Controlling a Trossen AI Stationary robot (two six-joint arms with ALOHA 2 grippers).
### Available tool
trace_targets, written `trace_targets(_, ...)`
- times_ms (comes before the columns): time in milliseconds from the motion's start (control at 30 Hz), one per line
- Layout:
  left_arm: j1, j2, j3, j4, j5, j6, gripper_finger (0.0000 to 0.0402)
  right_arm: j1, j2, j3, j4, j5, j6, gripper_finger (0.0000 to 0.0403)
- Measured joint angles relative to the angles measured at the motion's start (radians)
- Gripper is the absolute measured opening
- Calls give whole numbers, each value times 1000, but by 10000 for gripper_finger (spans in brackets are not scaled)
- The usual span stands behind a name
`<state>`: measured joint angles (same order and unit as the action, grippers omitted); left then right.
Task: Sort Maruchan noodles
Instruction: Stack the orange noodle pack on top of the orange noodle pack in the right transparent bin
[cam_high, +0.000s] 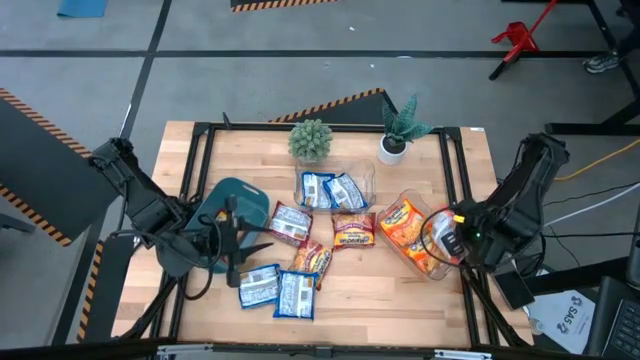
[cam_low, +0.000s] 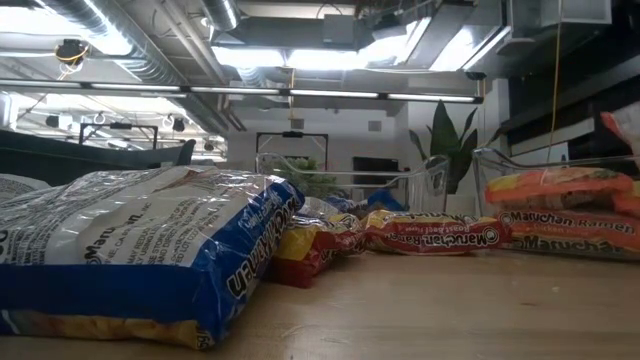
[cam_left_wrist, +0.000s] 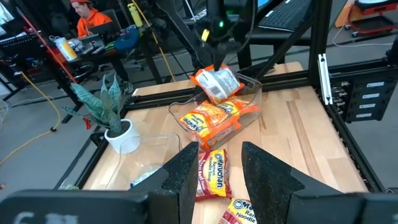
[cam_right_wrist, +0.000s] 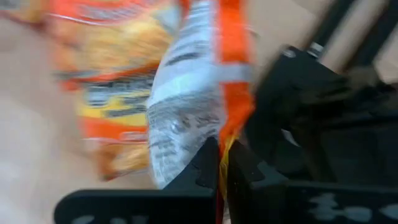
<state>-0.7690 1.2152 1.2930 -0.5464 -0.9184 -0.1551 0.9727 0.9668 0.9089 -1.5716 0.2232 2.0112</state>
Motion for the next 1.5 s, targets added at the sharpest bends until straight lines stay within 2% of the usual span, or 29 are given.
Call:
trace_targets(100, -6, 0, 0, 0, 7, 0, 117, 1, 20, -47, -3, -59, 28, 0)
trace_targets(233, -14, 0, 0, 0, 17, -2, 117, 1, 54, -35, -1, -78, 3, 0)
trace_targets(333, -17, 0, 0, 0, 18, -2, 117, 1, 72, 12, 1, -46, -3, 0)
trace_targets(500, -17, 0, 0, 0, 18, -2, 117, 2, 120, 109, 12, 69, -11, 0)
trace_targets(633, -17, 0, 0, 0, 34, -9, 117, 2, 146, 150, 93, 144, -63, 0)
trace_targets(867, -17, 1, 0, -10, 100, -44, 117, 2, 213, 145, 213, 149, -82, 0)
trace_targets(1067, -19, 1, 0, -19, 102, -55, 117, 2, 283, 144, 273, 143, -94, 7)
trace_targets(1233, -34, 1, 0, -20, 102, -55, 117, 2, 327, 144, 288, 106, -109, 36)
trace_targets(1367, -44, 1, 0, -22, 101, -55, 117, 2, 364, 144, 286, 20, -109, 83)
trace_targets(1500, -45, 1, 0, -22, 102, -55, 117, 2, 390, 143, 286, 1, -109, 133)
